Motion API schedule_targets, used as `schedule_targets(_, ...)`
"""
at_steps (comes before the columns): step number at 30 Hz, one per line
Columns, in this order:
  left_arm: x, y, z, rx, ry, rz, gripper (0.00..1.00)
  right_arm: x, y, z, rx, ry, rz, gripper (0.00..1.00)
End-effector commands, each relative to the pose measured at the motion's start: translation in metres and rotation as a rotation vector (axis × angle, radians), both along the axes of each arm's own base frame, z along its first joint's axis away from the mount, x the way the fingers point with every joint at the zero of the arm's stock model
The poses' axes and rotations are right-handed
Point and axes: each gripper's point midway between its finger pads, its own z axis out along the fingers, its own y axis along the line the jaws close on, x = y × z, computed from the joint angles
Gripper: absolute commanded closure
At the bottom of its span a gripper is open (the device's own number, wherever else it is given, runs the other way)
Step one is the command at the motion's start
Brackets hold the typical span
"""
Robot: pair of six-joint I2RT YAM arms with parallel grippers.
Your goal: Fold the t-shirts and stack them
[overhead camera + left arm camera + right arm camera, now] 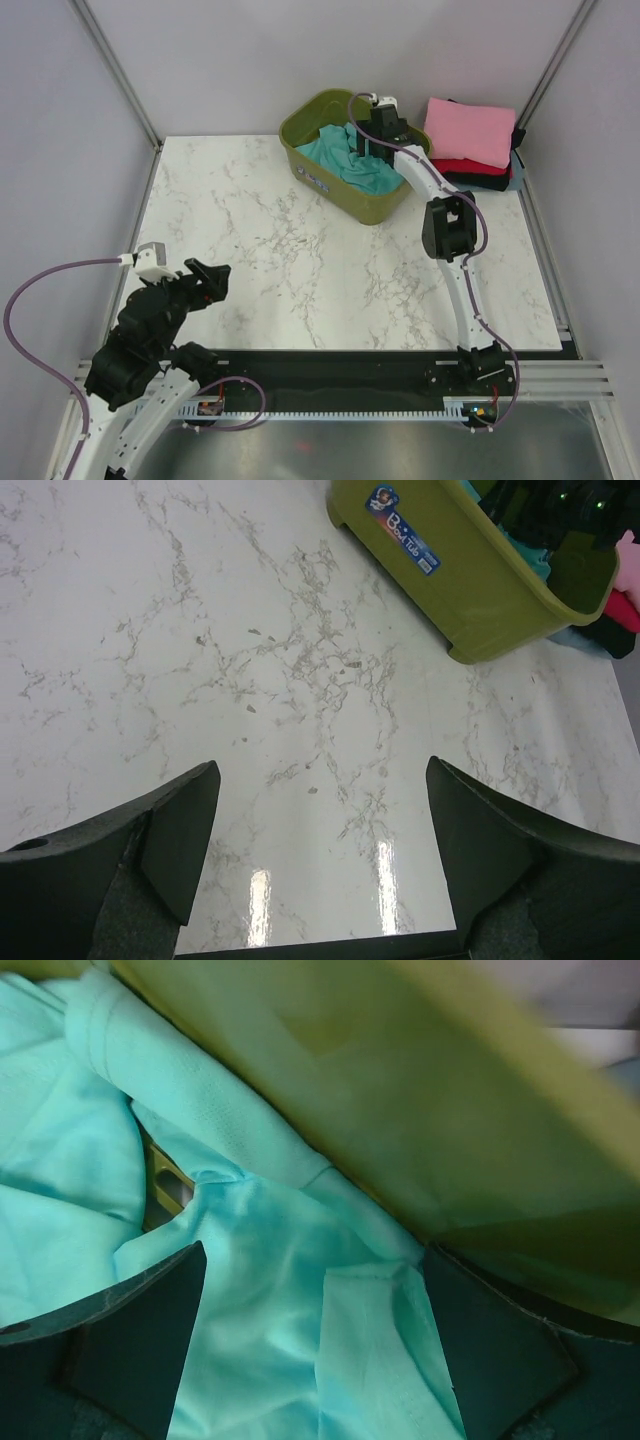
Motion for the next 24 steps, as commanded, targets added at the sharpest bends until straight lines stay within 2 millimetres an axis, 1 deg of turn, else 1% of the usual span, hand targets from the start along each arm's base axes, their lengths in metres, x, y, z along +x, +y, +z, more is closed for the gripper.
schedule_targets(1, 0.004, 0.006, 0.004, 0.028, -0.029, 0.022, 0.09, 0.021, 0.001, 0.012, -0.029, -0.088, -0.006, 0.02)
schedule_targets(2, 0.004, 0.006, 0.004, 0.028, -0.026, 0.025, 0.09, 0.022, 0.001, 0.004, -0.035, -0.079, -0.005, 0.02)
schedule_targets(3, 0.004, 0.007, 0.004, 0.027, -0.027, 0.03, 0.09, 0.022, 0.001, -0.009, -0.042, -0.062, -0.004, 0.02)
schedule_targets(4, 0.004, 0.007, 0.004, 0.028, -0.026, 0.031, 0.1, 0.021, 0.002, -0.016, -0.041, -0.049, 0.001, 0.02)
schedule_targets(5, 0.005, 0.007, 0.004, 0.028, -0.025, 0.033, 0.1, 0.021, 0.002, -0.021, -0.044, -0.042, 0.001, 0.03)
schedule_targets(6, 0.005, 0.008, 0.003, 0.029, -0.022, 0.036, 0.1, 0.019, 0.001, -0.031, -0.048, -0.023, -0.001, 0.06)
schedule_targets(7, 0.005, 0.008, 0.003, 0.029, -0.02, 0.039, 0.1, 0.018, -0.002, -0.037, -0.052, -0.012, -0.004, 0.18)
schedule_targets(8, 0.006, 0.008, 0.003, 0.03, -0.018, 0.041, 0.1, 0.017, 0.0, -0.04, -0.051, -0.006, 0.001, 0.26)
schedule_targets(9, 0.006, 0.008, 0.003, 0.031, -0.017, 0.04, 0.1, 0.016, 0.001, -0.045, -0.052, 0.003, 0.008, 0.59)
schedule_targets(11, 0.006, 0.009, 0.002, 0.031, -0.018, 0.042, 0.11, 0.018, 0.002, -0.045, -0.045, -0.003, 0.012, 0.91)
schedule_targets(12, 0.006, 0.009, 0.003, 0.028, -0.019, 0.042, 0.11, 0.019, 0.004, -0.039, -0.035, -0.016, 0.017, 1.0)
schedule_targets(13, 0.006, 0.009, 0.004, 0.028, -0.022, 0.042, 0.11, 0.022, 0.007, -0.032, -0.025, -0.033, 0.031, 1.0)
schedule_targets(14, 0.006, 0.009, 0.003, 0.028, -0.021, 0.044, 0.11, 0.024, 0.013, -0.012, 0.006, -0.064, 0.06, 1.0)
schedule_targets(15, 0.006, 0.01, 0.003, 0.028, -0.02, 0.047, 0.11, 0.025, 0.021, 0.003, 0.033, -0.089, 0.093, 1.0)
schedule_targets(16, 0.006, 0.01, 0.003, 0.027, -0.022, 0.048, 0.11, 0.027, 0.027, 0.026, 0.065, -0.131, 0.117, 1.0)
schedule_targets(17, 0.006, 0.01, 0.003, 0.027, -0.023, 0.05, 0.11, 0.023, 0.042, 0.077, 0.119, -0.206, 0.174, 1.0)
schedule_targets(18, 0.007, 0.011, 0.003, 0.028, -0.022, 0.054, 0.11, 0.019, 0.05, 0.109, 0.149, -0.251, 0.207, 1.0)
schedule_targets(19, 0.007, 0.011, 0.002, 0.031, -0.015, 0.061, 0.11, 0.013, 0.055, 0.145, 0.177, -0.305, 0.232, 1.0)
schedule_targets(20, 0.009, 0.012, 0.0, 0.032, -0.007, 0.069, 0.11, -0.007, 0.061, 0.218, 0.213, -0.413, 0.267, 1.0)
schedule_targets(22, 0.012, 0.012, -0.004, 0.045, 0.018, 0.076, 0.11, -0.036, 0.065, 0.289, 0.231, -0.527, 0.293, 1.0)
schedule_targets(23, 0.013, 0.012, -0.005, 0.05, 0.023, 0.077, 0.11, -0.07, 0.054, 0.357, 0.246, -0.638, 0.294, 1.0)
schedule_targets(24, 0.013, 0.013, -0.005, 0.051, 0.026, 0.081, 0.11, -0.082, 0.046, 0.37, 0.245, -0.653, 0.28, 1.0)
